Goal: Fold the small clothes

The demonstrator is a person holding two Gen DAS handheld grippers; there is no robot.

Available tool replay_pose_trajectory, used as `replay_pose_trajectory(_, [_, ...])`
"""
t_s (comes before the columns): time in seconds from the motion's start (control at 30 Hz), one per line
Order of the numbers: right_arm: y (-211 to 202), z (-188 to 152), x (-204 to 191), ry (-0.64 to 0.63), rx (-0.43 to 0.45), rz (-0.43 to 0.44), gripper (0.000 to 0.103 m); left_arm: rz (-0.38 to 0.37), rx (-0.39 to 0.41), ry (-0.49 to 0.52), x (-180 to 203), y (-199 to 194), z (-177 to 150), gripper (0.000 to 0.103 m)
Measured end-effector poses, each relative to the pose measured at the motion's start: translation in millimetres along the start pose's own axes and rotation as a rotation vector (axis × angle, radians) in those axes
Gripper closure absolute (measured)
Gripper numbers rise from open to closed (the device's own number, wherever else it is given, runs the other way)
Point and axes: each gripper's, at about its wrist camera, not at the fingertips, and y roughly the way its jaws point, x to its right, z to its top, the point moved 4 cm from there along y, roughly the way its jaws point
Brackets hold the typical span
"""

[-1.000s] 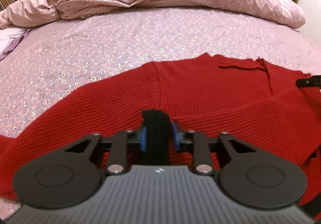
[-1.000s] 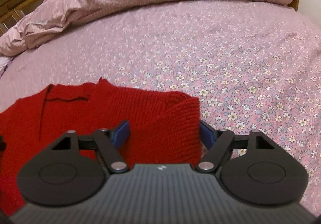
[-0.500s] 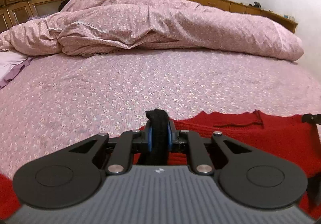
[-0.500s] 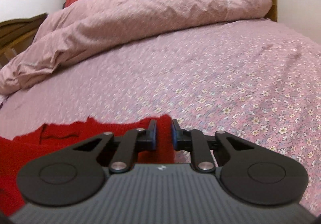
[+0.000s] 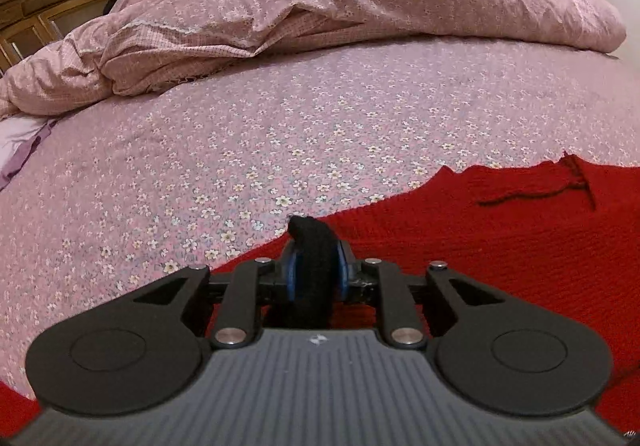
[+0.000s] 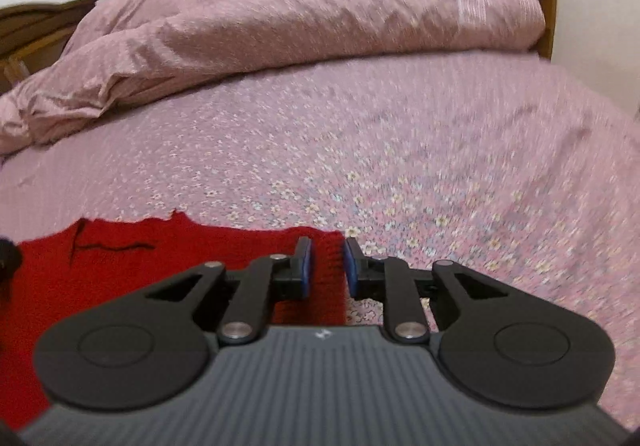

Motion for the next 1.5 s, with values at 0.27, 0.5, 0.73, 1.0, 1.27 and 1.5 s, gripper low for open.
replay_pose_trajectory(0.27, [-32,-19,-29,-0.097,-0.049,0.115,0.051,0.06,-0.014,-0.061,-28,-28,1,0.056])
replay_pose_trajectory(0.5, [-45,-36,-41,-0.095,-0.143,0.151,0.05,0.119,-0.038,-0.154,-73,-66,-19,0.048])
replay_pose_trajectory(0.73, [-62,-44,-44,-0.077,-0.173,0.168,0.05,0.263,-0.071,-0.279,-135,-108,-53,0.047])
replay_pose_trajectory(1.0, [-78,-51,-60,-0.061,-0.184,0.19,0.048,0.385,-0.086,-0.477,-199,-145,-106,0.047])
replay_pose_trajectory(1.27, [-89,-55,-68,-0.012,-0.185,0.197,0.046,0.43,-0.057,-0.72,-228,-166,-154,0.046])
replay_pose_trajectory(1.5, [-90,-62,-68,0.016,-0.204,0.187,0.045,0.446,-0.043,-0.766,-231,-170,-173,0.046])
